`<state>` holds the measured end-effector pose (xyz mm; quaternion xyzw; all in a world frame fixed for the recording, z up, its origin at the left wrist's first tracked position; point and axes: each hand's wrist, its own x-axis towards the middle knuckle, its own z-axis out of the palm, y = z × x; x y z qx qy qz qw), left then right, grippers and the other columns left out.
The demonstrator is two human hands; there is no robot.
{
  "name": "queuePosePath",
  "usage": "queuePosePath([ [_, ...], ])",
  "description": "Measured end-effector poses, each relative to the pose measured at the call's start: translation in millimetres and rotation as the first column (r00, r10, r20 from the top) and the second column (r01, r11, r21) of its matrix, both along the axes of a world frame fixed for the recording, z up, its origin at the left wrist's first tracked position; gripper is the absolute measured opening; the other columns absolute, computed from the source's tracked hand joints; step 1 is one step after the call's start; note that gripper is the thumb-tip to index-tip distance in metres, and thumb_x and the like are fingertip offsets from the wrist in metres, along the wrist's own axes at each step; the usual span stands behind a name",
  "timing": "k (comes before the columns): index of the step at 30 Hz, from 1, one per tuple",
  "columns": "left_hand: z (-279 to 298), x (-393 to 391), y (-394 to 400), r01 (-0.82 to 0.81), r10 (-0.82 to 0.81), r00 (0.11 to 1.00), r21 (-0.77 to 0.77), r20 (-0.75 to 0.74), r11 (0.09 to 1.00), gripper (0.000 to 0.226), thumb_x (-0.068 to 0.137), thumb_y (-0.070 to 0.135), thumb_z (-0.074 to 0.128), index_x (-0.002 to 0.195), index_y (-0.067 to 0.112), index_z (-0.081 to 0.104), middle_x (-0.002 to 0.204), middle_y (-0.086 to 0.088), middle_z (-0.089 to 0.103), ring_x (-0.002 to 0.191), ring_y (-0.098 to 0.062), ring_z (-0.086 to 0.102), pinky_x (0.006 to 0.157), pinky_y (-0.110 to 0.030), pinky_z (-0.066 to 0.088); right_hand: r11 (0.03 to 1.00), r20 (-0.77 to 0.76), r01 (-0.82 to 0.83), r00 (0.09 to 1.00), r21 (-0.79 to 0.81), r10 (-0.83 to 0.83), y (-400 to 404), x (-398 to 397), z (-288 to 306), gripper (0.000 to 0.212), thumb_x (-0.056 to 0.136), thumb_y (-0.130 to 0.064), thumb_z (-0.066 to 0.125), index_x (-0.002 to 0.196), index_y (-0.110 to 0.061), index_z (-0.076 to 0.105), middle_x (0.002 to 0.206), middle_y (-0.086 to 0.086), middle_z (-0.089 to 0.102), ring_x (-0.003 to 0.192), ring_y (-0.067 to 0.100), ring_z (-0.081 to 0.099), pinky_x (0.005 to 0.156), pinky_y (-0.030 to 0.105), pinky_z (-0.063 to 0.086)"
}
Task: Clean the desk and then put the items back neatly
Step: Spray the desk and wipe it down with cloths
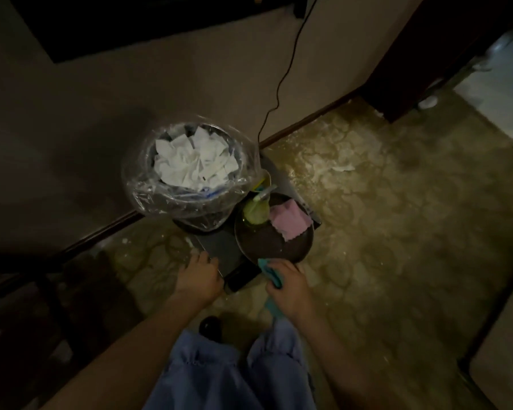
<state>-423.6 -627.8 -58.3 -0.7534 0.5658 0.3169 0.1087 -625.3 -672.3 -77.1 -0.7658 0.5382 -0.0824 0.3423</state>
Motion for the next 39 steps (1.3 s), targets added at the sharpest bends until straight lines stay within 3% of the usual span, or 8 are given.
queuePosePath([
  [4,-17.6,-12.9,-33.9,-0.064,0.065,0.998,0.039,-0.014,0.997,0.044,0.093,0.031,0.043,0.134,0.013,0.043,0.139,-0.01,0.039,0.131,-0.026,0.031,0.106,-0.039,0.034,0.995,-0.066,-0.092,0.993,0.034,0.094,-43.5,-10.8,-18.8,0.037,0.08,-0.01,0.064,0.117,-0.008,0.064,0.124,0.005,0.06,0.107,0.024,0.045,0.084,0.014,0.025],
  [8,-31.7,-29.1,-64.5,-0.162,0.163,0.987,0.048,-0.008,0.986,0.045,0.095,0.031,0.042,0.137,0.013,0.04,0.139,-0.01,0.039,0.13,-0.025,0.032,0.106,-0.037,0.032,0.977,-0.078,-0.193,0.977,0.09,0.2,-87.4,-22.4,-52.9,0.039,0.077,-0.007,0.067,0.117,-0.008,0.064,0.122,0.006,0.061,0.108,0.029,0.05,0.082,0.013,0.025],
  [12,-51.6,-47.3,-85.4,-0.271,0.276,0.961,0.116,-0.023,0.955,0.042,0.095,0.031,0.042,0.132,0.011,0.045,0.137,-0.011,0.04,0.128,-0.025,0.034,0.101,-0.038,0.036,0.932,-0.071,-0.342,0.933,0.122,0.352,-125.6,-24.7,-86.3,0.041,0.067,-0.011,0.062,0.107,-0.004,0.067,0.112,0.01,0.067,0.099,0.034,0.06,0.089,0.022,0.028],
  [19,-101.1,-73.1,-129.2,-0.381,0.389,0.919,0.106,-0.069,0.918,0.046,0.094,0.029,0.044,0.138,0.015,0.041,0.14,-0.01,0.038,0.13,-0.026,0.031,0.102,-0.041,0.034,0.884,0.051,-0.432,0.901,0.179,0.43,-167.4,-13.5,-136.1,0.05,0.07,-0.012,0.06,0.12,-0.003,0.06,0.117,0.015,0.062,0.107,0.036,0.057,0.093,0.048,0.047],
  [22,-128.6,-71.4,-133.9,-0.411,0.419,0.906,0.127,-0.049,0.903,0.046,0.093,0.029,0.044,0.137,0.015,0.043,0.138,-0.01,0.04,0.128,-0.027,0.034,0.1,-0.042,0.035,0.885,0.083,-0.44,0.898,0.155,0.432,-170.7,-7.6,-163.5,0.051,0.071,-0.015,0.058,0.121,-0.004,0.059,0.117,0.014,0.062,0.106,0.038,0.056,0.091,0.049,0.048],
  [33,-182.5,-57.1,-118.8,-0.476,0.482,0.876,0.134,-0.021,0.869,0.046,0.092,0.025,0.048,0.134,0.009,0.045,0.133,-0.018,0.044,0.122,-0.036,0.037,0.101,-0.047,0.037,0.883,0.135,-0.46,0.884,0.09,0.447,-150.7,4.0,-227.3,0.042,0.073,-0.012,0.06,0.112,0.001,0.064,0.115,0.02,0.063,0.102,0.041,0.053,0.089,0.032,0.036],
  [36,-180.7,-58.1,-120.1,-0.473,0.478,0.878,0.096,-0.029,0.876,0.046,0.091,0.024,0.049,0.135,0.008,0.046,0.134,-0.019,0.043,0.123,-0.036,0.036,0.101,-0.046,0.037,0.843,0.094,-0.528,0.838,-0.104,0.537,-150.2,-6.6,-222.5,0.037,0.079,-0.019,0.049,0.108,-0.004,0.068,0.117,0.012,0.065,0.108,0.026,0.043,0.089,0.041,0.044],
  [39,-175.7,-60.6,-124.4,-0.459,0.463,0.885,0.085,-0.04,0.885,0.045,0.092,0.024,0.047,0.135,0.009,0.045,0.136,-0.015,0.043,0.125,-0.032,0.036,0.099,-0.043,0.038,0.833,0.006,-0.506,0.854,-0.223,0.52,-149.5,-17.5,-216.5,0.037,0.079,-0.017,0.044,0.104,-0.01,0.07,0.11,0.005,0.069,0.104,0.02,0.043,0.085,0.037,0.037],
])
